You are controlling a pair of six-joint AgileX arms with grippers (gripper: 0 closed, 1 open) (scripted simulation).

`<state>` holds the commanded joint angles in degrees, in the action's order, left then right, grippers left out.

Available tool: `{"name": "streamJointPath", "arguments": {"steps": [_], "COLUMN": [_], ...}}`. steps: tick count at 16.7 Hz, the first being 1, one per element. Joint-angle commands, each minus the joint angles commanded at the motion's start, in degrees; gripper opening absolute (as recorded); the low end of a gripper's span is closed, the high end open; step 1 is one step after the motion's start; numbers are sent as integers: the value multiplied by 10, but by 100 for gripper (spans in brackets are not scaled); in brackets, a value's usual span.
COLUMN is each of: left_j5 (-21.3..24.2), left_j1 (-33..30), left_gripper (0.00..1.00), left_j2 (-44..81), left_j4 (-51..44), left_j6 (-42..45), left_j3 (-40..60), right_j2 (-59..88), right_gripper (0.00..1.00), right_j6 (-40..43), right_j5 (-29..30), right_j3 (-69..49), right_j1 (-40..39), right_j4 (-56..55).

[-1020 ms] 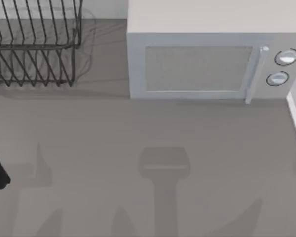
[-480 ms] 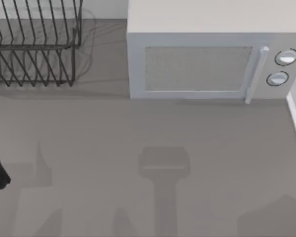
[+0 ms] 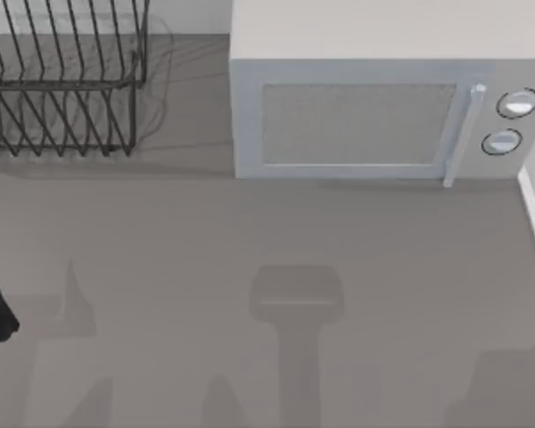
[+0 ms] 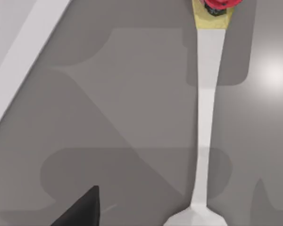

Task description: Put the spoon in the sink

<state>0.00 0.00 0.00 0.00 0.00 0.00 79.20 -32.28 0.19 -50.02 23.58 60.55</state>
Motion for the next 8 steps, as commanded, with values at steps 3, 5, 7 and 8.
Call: {"name": "streamJointPath", "arguments": {"steps": [3,5,7,8], "left_j5": [0,0,0,0], "left_j1": [0,0,0,0], "left_gripper": [100,100,100,100], "left_j2": [0,0,0,0], "left_j4": [0,0,0,0], "left_j6": [0,0,0,0], "left_j3": [0,0,0,0], "right_j2": [-1,9,30,45], "right_gripper": [100,100,100,100], "right_j6": [0,-1,-1,-2], "right_j5": [0,0,0,0], "right_j3": [3,16,40,55], "right_j1": [-2,-2,-1,-1], "right_j4": [-3,-24,-69,-100]}}
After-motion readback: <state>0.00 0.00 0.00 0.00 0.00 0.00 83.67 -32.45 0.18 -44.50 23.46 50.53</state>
